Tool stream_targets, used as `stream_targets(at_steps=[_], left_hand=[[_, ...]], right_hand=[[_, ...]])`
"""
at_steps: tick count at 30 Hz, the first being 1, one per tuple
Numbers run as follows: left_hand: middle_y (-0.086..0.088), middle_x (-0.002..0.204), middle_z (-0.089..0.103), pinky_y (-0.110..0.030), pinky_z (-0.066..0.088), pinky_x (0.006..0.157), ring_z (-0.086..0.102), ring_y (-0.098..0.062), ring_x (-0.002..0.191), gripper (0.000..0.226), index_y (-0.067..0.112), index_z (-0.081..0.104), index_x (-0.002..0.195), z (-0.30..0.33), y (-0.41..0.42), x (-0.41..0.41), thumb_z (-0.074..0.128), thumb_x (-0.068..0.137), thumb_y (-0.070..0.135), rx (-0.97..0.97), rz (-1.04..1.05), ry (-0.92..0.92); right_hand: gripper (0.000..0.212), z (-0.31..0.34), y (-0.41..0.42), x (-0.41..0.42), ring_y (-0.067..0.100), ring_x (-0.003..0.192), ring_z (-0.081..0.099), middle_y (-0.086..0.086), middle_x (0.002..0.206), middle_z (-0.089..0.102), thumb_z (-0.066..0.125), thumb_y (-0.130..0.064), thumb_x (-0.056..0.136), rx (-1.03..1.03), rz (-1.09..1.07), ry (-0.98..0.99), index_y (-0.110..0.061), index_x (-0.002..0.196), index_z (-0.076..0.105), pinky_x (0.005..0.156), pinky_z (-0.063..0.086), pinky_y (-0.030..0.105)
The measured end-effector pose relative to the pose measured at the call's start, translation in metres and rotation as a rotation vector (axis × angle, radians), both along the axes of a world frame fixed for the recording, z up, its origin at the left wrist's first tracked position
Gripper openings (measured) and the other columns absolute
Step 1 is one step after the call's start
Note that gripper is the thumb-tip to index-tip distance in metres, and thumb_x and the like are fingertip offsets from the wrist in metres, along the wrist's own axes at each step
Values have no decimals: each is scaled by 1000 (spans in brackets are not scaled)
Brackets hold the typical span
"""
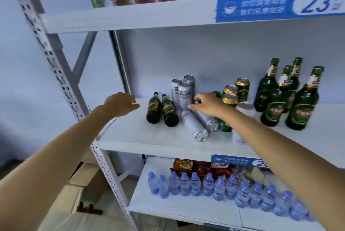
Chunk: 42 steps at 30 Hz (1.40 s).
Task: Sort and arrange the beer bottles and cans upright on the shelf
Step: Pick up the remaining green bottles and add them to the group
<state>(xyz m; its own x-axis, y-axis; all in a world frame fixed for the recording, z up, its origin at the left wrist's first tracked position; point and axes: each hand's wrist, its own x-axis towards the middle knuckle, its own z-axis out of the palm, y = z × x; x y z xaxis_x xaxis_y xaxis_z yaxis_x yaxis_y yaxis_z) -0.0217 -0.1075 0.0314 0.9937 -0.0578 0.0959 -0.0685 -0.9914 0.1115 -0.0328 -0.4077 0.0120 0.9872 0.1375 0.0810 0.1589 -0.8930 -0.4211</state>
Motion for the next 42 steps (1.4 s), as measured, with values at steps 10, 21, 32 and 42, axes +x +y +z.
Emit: stream_targets(at_steps=[10, 21, 32, 42], left_hand=[[1, 130, 60, -40, 41, 103, 52, -24, 122, 41, 24, 64, 118, -35, 47, 78, 47, 93, 52, -6, -24, 76], [-3, 133, 58, -38, 40, 102, 51, -25, 124, 53, 14, 63, 122, -72, 40, 171, 38, 96, 53, -71, -9, 202], [-15, 102, 66, -37, 51, 90, 64, -31, 93, 45, 8, 56, 81, -128, 28, 304, 46, 94, 49, -661, 88, 447], [-18, 107, 58, -40, 52, 83, 59, -30, 94, 46, -2, 50, 124, -151, -7, 353, 59, 92, 30, -1144, 155, 660]], right_hand=[[47, -38, 70, 75, 14, 57, 36, -1, 65, 36, 59, -48, 87, 101, -86, 164, -18, 62, 33, 50, 24, 29], [63, -67, 102, 149, 29, 112, 56, 17, 131, 56, 50, -52, 92, 39, -82, 359, -3, 132, 48, 80, 41, 28], [60, -93, 126, 194, 29, 106, 58, 16, 118, 60, 57, -48, 89, 27, -238, 466, 0, 126, 52, 75, 39, 29], [61, -105, 131, 209, 28, 112, 58, 13, 126, 60, 65, -44, 84, 126, -345, 558, -8, 131, 52, 92, 45, 31]])
